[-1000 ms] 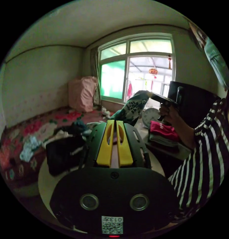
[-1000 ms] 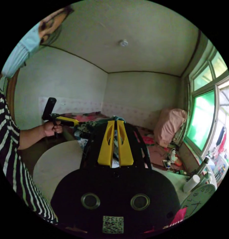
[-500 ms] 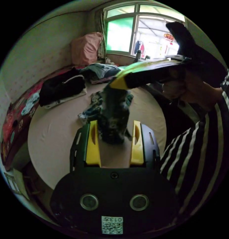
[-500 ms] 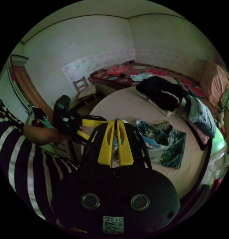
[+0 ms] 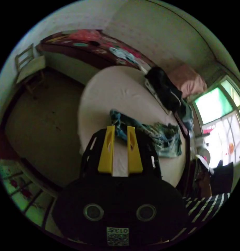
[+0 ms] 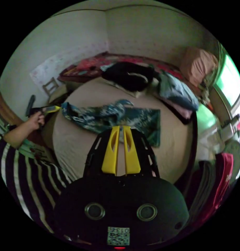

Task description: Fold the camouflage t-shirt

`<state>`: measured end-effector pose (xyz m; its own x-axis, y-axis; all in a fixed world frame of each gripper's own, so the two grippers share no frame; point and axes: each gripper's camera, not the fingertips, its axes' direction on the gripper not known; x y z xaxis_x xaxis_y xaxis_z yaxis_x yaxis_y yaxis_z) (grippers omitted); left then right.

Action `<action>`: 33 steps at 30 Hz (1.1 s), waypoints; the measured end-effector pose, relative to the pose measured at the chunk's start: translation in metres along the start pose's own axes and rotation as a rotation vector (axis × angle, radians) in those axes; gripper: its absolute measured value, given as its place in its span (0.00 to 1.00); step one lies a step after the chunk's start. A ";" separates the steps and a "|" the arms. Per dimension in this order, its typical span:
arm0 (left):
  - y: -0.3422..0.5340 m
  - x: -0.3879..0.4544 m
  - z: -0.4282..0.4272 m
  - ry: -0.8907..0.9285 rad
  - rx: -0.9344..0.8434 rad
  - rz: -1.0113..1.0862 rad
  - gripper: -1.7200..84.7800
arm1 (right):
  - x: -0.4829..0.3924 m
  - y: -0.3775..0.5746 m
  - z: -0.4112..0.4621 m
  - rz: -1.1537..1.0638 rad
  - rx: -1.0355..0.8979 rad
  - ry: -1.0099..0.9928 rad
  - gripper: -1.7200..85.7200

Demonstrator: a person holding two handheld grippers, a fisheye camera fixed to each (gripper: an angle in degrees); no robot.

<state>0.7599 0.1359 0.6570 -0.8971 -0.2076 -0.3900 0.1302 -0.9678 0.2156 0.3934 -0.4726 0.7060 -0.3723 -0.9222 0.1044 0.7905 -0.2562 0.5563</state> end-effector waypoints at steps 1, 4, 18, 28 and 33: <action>0.002 -0.016 -0.013 -0.032 0.049 -0.061 0.13 | 0.023 0.004 0.014 0.050 -0.053 0.024 0.06; -0.001 -0.010 -0.029 -0.148 0.074 0.022 0.16 | 0.064 0.003 0.048 0.084 -0.125 0.108 0.10; -0.015 0.175 0.124 -0.255 -0.336 0.974 0.05 | 0.130 -0.090 0.179 0.018 -0.331 0.121 0.07; -0.167 0.058 0.017 -0.036 -0.092 0.484 0.07 | 0.192 -0.150 0.137 0.083 -0.116 -0.066 0.06; -0.171 -0.052 -0.006 0.189 0.143 -0.143 0.16 | 0.210 -0.151 0.153 0.245 -0.088 0.015 0.08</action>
<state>0.7871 0.3110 0.6349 -0.8056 -0.1066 -0.5827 -0.0645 -0.9620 0.2652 0.1217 -0.5834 0.7701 -0.1582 -0.9637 0.2149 0.8955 -0.0483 0.4424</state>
